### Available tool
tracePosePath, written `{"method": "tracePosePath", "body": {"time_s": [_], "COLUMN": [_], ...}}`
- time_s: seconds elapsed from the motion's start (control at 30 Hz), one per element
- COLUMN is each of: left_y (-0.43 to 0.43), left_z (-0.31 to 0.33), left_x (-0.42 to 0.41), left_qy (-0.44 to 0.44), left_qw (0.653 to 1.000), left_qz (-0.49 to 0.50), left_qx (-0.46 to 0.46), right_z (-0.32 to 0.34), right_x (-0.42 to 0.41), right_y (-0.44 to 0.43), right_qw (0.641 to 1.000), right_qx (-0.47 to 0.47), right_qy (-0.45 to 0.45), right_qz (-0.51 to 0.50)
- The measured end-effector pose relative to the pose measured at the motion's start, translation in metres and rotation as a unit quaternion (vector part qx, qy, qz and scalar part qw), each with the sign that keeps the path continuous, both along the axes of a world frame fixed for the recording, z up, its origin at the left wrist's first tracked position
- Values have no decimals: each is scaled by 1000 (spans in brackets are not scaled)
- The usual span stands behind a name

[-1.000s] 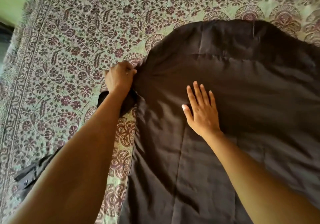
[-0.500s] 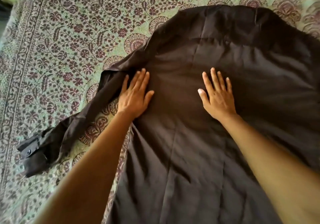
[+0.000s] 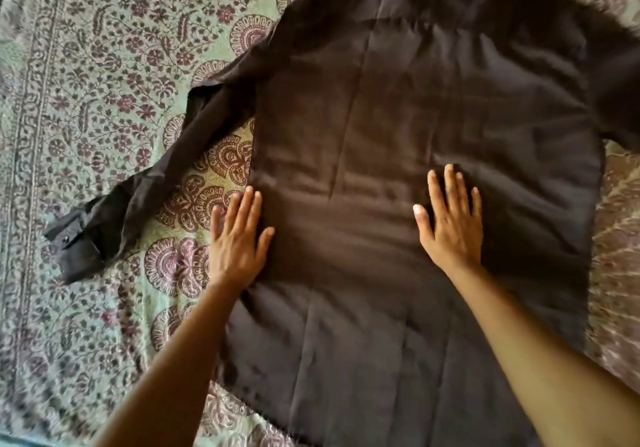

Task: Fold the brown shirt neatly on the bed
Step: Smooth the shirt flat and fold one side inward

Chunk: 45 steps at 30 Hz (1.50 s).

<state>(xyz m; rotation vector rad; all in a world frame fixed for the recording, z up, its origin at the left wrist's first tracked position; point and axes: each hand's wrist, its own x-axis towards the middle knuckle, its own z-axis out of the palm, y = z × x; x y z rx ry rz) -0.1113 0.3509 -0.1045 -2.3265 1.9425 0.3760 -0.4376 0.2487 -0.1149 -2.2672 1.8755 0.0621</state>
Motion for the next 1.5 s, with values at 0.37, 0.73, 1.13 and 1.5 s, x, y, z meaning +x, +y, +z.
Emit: {"method": "tracePosePath", "body": {"time_s": [0.37,0.73,1.13,1.5], "left_y": [45,93,100,-157], "left_z": [7,11,21,44], "left_x": [-115,-86,-87,-141], "left_qy": [54,30,2,70], "left_qw": [997,997,989,993], "left_qz": [-46,65,129,-12], "left_qx": [8,10,71,-96], "right_z": [9,7,15,45], "right_x": [-25,-58,-100,-63], "right_y": [104,123,142,-68], "right_qw": [999,999,977,981], "right_qx": [15,15,9,-85], "right_qy": [-5,6,-23,-99], "right_qz": [39,-28,-213,-147]}}
